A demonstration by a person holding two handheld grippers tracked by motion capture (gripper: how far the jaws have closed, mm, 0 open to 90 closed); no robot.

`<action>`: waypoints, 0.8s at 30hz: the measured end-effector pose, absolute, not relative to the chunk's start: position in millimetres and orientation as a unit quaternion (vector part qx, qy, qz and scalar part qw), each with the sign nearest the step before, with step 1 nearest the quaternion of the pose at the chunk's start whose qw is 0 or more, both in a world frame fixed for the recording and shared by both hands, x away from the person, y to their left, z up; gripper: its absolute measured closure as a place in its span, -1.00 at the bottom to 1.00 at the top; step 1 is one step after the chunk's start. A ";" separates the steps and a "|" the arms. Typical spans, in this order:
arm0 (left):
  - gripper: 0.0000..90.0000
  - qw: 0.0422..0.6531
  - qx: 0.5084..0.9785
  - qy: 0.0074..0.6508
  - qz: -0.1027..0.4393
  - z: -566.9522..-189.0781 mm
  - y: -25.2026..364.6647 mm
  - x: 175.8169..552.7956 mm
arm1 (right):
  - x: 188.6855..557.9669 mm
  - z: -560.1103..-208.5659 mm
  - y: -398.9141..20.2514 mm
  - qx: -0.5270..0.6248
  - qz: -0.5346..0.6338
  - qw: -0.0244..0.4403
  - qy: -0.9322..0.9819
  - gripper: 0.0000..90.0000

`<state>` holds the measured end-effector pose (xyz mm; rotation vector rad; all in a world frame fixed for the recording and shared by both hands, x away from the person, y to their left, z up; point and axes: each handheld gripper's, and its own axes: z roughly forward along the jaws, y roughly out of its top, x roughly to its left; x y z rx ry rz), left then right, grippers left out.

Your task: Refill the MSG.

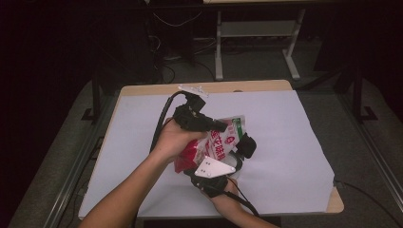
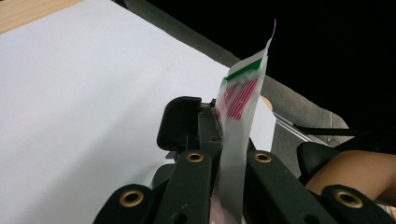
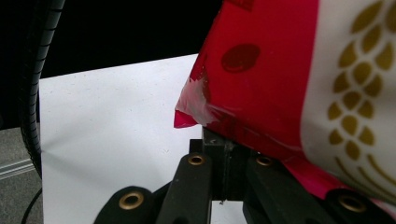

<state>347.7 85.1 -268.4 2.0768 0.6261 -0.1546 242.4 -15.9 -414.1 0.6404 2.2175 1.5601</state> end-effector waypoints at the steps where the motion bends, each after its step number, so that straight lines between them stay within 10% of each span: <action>1: 1.00 0.465 0.846 0.255 -0.063 -268.6 84.8 347.7 | 242.4 -414.2 -15.8 0.226 0.551 0.177 0.783 1.00; 24: 1.00 0.460 0.848 0.258 -0.062 -270.2 82.5 350.0 | 244.2 -415.4 -15.2 0.225 0.551 0.177 0.784 1.00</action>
